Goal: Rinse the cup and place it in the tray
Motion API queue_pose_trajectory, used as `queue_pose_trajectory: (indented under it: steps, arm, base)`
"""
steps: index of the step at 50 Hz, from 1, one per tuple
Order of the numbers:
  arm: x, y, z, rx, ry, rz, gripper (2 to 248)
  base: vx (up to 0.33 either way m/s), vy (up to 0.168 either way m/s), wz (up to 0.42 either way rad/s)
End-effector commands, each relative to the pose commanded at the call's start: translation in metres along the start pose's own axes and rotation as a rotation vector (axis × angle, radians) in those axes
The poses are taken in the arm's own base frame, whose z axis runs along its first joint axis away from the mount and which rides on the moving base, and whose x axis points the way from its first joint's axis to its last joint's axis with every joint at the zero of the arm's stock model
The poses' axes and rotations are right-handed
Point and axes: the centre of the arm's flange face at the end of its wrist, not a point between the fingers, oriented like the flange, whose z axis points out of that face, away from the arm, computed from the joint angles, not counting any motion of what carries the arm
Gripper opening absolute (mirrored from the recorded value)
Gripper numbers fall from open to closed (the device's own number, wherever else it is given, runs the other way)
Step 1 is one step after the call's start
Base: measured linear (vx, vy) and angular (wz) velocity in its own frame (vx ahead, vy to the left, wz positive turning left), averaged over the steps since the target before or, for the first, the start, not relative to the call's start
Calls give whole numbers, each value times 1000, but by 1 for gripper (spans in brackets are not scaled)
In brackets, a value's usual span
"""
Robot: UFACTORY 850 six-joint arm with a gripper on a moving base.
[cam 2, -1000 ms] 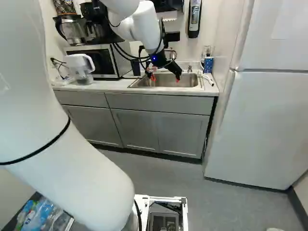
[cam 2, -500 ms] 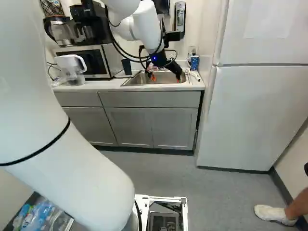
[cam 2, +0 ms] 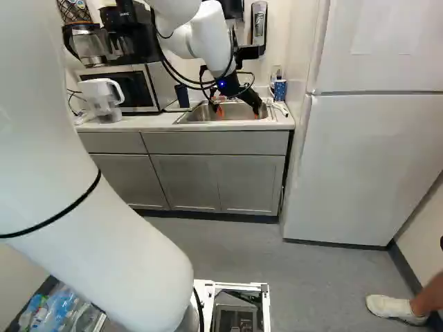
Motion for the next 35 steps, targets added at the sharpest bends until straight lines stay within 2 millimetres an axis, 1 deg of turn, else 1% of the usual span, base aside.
queue_pose_trajectory:
  steps: [18, 35]
  arm:
    - [-5, -3, 4, 4, 13, -5, 247]
    - [-15, -8, 13, 13, 41, -15, 247]
  base:
    - [0, 0, 0]
    - [0, 0, 0]
